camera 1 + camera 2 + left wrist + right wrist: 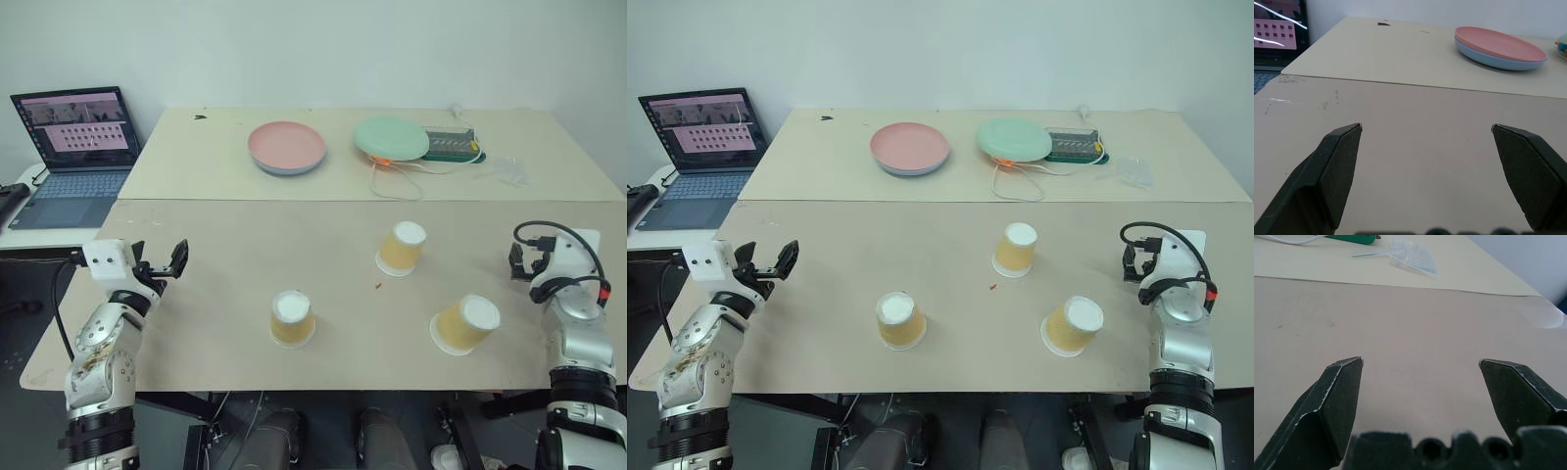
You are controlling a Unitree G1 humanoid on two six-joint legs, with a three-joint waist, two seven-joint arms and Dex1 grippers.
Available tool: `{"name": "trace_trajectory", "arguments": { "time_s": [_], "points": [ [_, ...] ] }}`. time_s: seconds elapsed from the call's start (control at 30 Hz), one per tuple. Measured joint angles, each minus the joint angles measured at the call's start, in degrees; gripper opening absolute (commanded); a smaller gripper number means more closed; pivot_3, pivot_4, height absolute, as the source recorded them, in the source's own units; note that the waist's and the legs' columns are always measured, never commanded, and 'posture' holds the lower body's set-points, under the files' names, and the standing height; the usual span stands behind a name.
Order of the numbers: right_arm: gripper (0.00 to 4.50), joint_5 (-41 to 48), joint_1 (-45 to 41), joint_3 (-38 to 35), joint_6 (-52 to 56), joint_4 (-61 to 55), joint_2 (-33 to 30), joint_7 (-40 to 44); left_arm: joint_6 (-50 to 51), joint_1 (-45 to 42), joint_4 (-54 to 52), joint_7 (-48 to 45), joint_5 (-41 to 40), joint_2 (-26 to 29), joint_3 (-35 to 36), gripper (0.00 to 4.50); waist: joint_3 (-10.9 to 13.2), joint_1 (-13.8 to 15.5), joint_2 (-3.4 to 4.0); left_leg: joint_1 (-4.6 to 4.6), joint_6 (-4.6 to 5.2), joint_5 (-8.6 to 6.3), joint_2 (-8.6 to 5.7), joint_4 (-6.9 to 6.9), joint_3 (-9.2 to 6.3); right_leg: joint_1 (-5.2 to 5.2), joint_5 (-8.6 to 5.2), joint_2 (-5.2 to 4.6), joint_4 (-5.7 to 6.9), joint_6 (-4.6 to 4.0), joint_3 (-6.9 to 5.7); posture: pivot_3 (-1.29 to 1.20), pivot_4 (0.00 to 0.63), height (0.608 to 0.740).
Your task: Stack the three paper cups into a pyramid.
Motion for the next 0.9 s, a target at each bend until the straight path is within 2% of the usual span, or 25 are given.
{"name": "trace_trajectory", "arguments": {
  "time_s": [0.07, 0.17, 0.3, 0.43, 0.53, 0.6, 0.73, 0.8, 0.9],
  "points": [
    [4.45, -0.01, -0.03, 0.02, 0.0, 0.01, 0.0, 0.06, 0.22, 0.08, -0.16, -0.55, -0.46, 0.24, 0.01, 4.5, 0.0, -0.01, 0.0, 0.0, 0.0, 0.0, 0.0, 0.0, 0.0, 0.0, 0.0, 0.0, 0.0, 0.0, 0.0, 0.0, 0.15, 0.718],
    [4.45, 0.16, -0.47, 0.03, 0.0, 1.01, -0.76, 1.64, 5.94, 2.32, -6.79, -9.0, -6.35, 6.27, -1.77, 4.5, 0.06, -0.27, 0.01, -0.07, 0.0, 0.0, 0.04, 0.0, 0.01, -0.06, 0.02, 0.04, -0.07, -0.03, -0.01, 0.0, 0.15, 0.718],
    [4.45, 2.54, -1.42, -0.62, 0.0, 3.23, -5.58, 7.91, 16.22, 5.27, -20.23, -20.97, -18.72, 16.38, -3.06, 4.5, 0.17, -0.31, 0.63, -0.06, 0.07, -0.04, 0.03, -0.03, 0.06, 0.02, 0.14, 0.04, -0.34, 0.04, 0.02, 0.0, 0.15, 0.718],
    [4.45, 4.35, -0.81, -1.83, 0.01, 4.4, -11.57, 15.92, 22.31, 7.13, -24.93, -25.59, -25.12, 20.59, -3.96, 4.5, 0.2, -0.36, 0.79, -0.02, 0.07, -0.04, 0.14, -0.09, 0.07, 0.04, 0.13, 0.12, -0.32, 0.03, 0.02, 0.0, 0.15, 0.718],
    [4.45, 6.78, 2.83, -2.13, 1.3, 4.39, -17.1, 26.76, 24.72, 6.83, -25.99, -26.97, -28.59, 22.61, -3.27, 4.5, 0.22, -0.3, 0.83, -0.01, 0.06, -0.04, 0.22, -0.11, 0.09, 0.06, 0.12, 0.14, -0.34, -0.01, -0.02, 0.0, 0.15, 0.718],
    [4.45, 10.61, 9.5, -2.93, 3.87, 3.29, -23.4, 40.01, 25.25, 6.45, -26.63, -28.43, -29.87, 24.86, -3.06, 4.5, 0.26, 0.02, 0.96, -0.05, 0.07, -0.04, 0.22, -0.11, 0.12, 0.06, 0.12, 0.1, -0.39, -0.01, -0.02, 0.0, 0.15, 0.718],
    [4.45, 15.01, 16.66, -5.68, 6.08, 0.82, -28.12, 53.72, 26.21, 5.72, -26.86, -28.79, -30.81, 25.39, -2.87, 4.5, 0.29, -0.26, 0.99, -0.02, 0.09, -0.08, 0.26, -0.11, 0.23, 0.13, 0.12, 0.04, -0.43, 0.01, 0.03, 0.0, 0.15, 0.718],
    [4.45, 17.14, 23.19, -7.64, 6.67, -2.05, -30.9, 62.66, 26.28, 4.52, -27.3, -28.8, -31.52, 25.43, -3.41, 4.5, 0.3, -0.37, 1.01, -0.02, 0.08, -0.08, 0.28, -0.12, 0.23, 0.14, 0.11, 0.01, -0.42, 0.02, 0.03, 0.0, 0.15, 0.718],
    [4.45, 19.5, 26.8, -9.52, 8.54, -5.89, -32.29, 69.59, 26.28, 3.86, -27.47, -29.09, -31.84, 25.47, -3.85, 4.5, 0.29, -0.95, 1.03, 0.0, 0.05, -0.1, 0.36, -0.12, 0.31, 0.14, 0.1, -0.05, -0.41, -0.01, 0.16, 0.0, 0.15, 0.718]
  ]
}}
